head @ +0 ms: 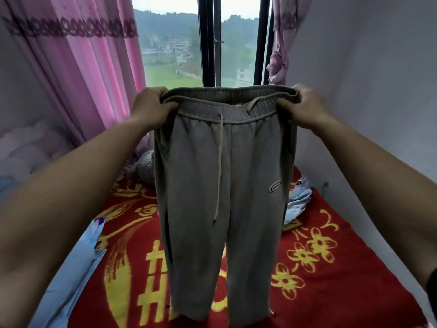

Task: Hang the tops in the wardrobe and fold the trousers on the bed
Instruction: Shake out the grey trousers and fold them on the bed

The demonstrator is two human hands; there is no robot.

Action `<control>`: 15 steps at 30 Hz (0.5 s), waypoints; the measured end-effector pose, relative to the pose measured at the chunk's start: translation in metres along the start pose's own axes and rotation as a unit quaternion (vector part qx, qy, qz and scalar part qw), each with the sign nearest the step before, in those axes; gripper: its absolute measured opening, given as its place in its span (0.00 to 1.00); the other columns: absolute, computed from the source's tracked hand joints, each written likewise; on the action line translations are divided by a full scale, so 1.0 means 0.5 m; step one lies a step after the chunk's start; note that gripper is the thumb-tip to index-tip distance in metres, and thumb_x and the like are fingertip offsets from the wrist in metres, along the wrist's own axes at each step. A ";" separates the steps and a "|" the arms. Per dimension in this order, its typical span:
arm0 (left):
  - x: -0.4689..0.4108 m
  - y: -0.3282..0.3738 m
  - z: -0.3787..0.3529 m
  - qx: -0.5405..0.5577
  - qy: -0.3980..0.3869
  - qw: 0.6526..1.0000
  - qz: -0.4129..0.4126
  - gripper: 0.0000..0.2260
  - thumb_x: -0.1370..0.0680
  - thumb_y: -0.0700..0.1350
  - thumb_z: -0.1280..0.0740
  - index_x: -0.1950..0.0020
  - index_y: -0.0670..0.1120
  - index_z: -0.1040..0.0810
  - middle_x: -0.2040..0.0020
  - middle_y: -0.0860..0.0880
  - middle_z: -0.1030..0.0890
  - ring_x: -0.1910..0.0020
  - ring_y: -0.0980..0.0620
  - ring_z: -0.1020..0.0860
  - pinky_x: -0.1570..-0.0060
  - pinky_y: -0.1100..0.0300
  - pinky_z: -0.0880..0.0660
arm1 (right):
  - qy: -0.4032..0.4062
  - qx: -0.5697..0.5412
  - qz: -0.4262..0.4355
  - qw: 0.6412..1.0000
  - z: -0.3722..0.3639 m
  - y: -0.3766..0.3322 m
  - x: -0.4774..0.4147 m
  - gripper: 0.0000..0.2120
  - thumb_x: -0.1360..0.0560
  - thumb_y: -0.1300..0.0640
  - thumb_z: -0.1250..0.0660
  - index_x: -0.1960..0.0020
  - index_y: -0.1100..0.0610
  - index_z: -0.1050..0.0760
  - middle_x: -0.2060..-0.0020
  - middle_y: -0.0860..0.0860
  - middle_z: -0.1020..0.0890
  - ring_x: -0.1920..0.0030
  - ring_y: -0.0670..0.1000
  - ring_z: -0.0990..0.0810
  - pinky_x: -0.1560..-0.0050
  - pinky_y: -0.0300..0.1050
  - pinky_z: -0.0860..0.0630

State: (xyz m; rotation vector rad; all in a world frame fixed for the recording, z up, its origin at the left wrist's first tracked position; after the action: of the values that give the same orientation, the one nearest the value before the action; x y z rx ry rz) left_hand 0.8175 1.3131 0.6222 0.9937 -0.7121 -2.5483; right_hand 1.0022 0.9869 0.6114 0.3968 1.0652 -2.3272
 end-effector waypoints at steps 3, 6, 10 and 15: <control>-0.057 -0.049 -0.059 -0.015 -0.005 1.000 0.025 0.07 0.23 0.47 0.30 0.48 0.46 0.19 0.51 0.47 0.18 0.49 0.45 0.21 0.50 0.55 0.27 | -0.046 -0.089 -0.042 0.994 -0.080 0.052 -0.070 0.14 0.22 0.51 0.31 0.39 0.55 0.25 0.43 0.56 0.19 0.42 0.58 0.21 0.40 0.57 0.23; -0.135 -0.083 -0.118 -0.024 -0.010 0.999 0.040 0.08 0.22 0.46 0.32 0.46 0.45 0.20 0.48 0.44 0.18 0.47 0.44 0.22 0.49 0.55 0.29 | -0.043 -0.127 -0.065 0.989 -0.143 0.093 -0.158 0.14 0.22 0.53 0.32 0.38 0.56 0.25 0.44 0.55 0.19 0.41 0.56 0.21 0.37 0.55 0.25; -0.256 -0.093 -0.181 -0.042 0.012 0.999 0.031 0.10 0.20 0.46 0.34 0.42 0.43 0.21 0.45 0.41 0.19 0.45 0.43 0.23 0.49 0.57 0.31 | 0.000 -0.180 -0.085 0.980 -0.188 0.131 -0.284 0.13 0.22 0.54 0.33 0.39 0.57 0.26 0.44 0.54 0.20 0.41 0.55 0.22 0.37 0.54 0.26; -0.384 -0.063 -0.163 -0.089 0.103 0.990 -0.022 0.12 0.20 0.45 0.36 0.41 0.40 0.23 0.44 0.35 0.20 0.44 0.37 0.23 0.48 0.51 0.30 | 0.073 -0.232 -0.026 0.970 -0.151 0.108 -0.418 0.13 0.21 0.57 0.34 0.39 0.61 0.26 0.43 0.57 0.20 0.41 0.55 0.22 0.37 0.52 0.26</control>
State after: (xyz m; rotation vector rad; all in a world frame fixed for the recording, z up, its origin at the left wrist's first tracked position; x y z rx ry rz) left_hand 1.0073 1.3988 0.6566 1.1986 -0.4033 -2.4468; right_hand 1.2060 1.0895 0.6285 0.3612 1.6575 -2.0270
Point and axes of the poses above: each hand's wrist, its own x-axis away from the middle knuckle, its own z-axis out of the back of the hand, y = z × x, the point moved 9 cm from there along -x, towards the middle knuckle
